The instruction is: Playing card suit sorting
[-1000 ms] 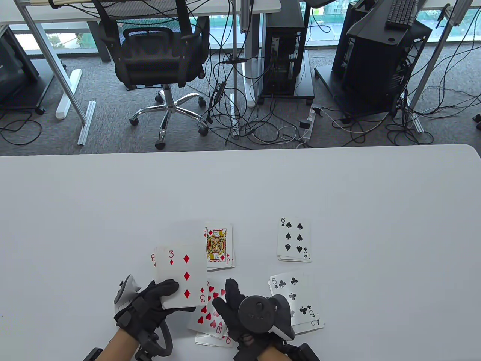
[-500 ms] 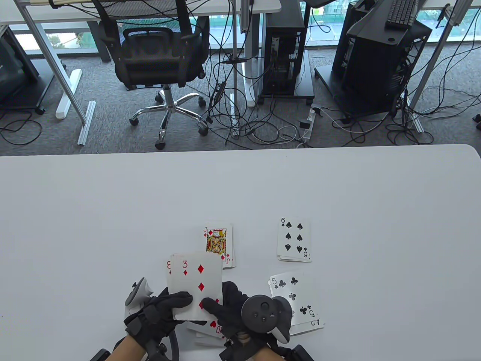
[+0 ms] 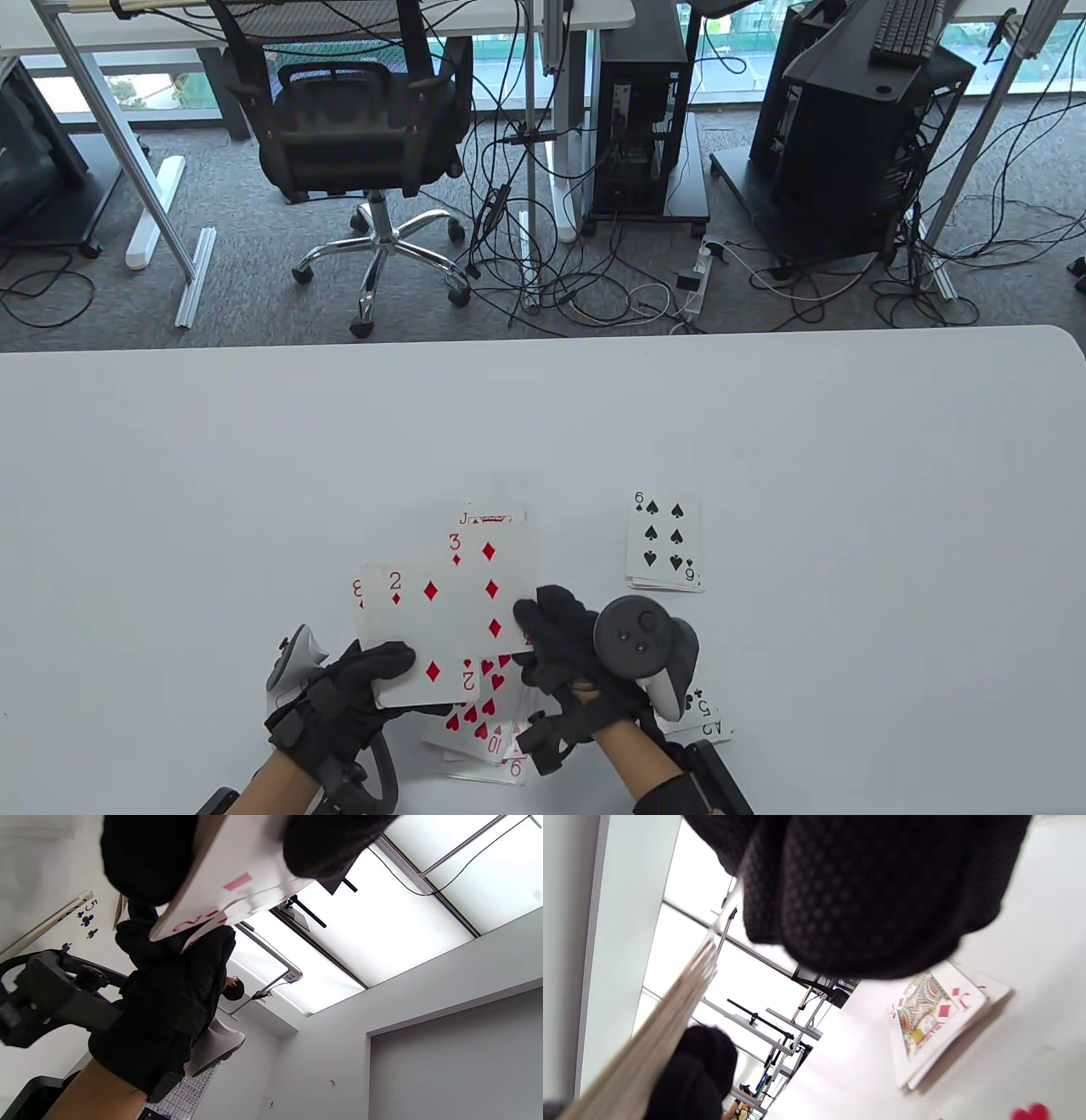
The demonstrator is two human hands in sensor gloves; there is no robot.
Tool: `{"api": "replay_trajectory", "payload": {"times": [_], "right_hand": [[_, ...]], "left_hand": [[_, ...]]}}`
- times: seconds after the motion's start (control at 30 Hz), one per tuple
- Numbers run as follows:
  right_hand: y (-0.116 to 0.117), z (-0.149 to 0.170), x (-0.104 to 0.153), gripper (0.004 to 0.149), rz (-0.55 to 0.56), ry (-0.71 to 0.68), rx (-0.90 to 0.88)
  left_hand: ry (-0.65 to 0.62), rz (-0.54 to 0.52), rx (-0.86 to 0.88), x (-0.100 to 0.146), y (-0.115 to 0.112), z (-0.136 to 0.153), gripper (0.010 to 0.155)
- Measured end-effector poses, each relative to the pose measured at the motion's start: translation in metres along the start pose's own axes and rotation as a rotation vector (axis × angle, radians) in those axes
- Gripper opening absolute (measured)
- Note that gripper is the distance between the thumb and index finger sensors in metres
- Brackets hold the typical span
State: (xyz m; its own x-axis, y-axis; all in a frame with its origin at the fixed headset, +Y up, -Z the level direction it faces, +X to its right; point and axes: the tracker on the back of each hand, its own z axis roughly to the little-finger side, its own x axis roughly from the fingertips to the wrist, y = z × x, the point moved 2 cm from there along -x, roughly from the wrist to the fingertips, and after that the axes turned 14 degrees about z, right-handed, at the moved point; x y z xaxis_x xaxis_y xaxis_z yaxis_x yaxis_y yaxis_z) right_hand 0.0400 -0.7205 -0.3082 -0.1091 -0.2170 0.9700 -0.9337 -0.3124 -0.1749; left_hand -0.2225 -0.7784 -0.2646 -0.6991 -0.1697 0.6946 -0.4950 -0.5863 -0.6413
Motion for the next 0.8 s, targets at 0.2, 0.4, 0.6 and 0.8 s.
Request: {"api": "replay_trajectory", "payload": {"times": [0.2,0.4,0.6,0.8], "right_hand": [[-0.001,0.01,-0.048,0.041,0.059,0.158,-0.013],[0.035,0.032,-0.069,0.042,-0.016,0.182,0.369],[0.068,0.04,-0.07,0.046,-0.112,0.141,0.687],[0.093,0.034,-0.065,0.054,-0.204,-0.024,1.041]], "left_hand": [[-0.086,-0.052,-0.008,0.008,0.01,-0.019,0.06],[-0.131,-0.071,-0.013,0.012,0.014,-0.028,0.06],[-0.128,-0.075,-0.015,0.013,0.014,-0.028,0.06],[-0.112,-0.077,-0.009,0.012,0.015,-0.026,0.06]]}}
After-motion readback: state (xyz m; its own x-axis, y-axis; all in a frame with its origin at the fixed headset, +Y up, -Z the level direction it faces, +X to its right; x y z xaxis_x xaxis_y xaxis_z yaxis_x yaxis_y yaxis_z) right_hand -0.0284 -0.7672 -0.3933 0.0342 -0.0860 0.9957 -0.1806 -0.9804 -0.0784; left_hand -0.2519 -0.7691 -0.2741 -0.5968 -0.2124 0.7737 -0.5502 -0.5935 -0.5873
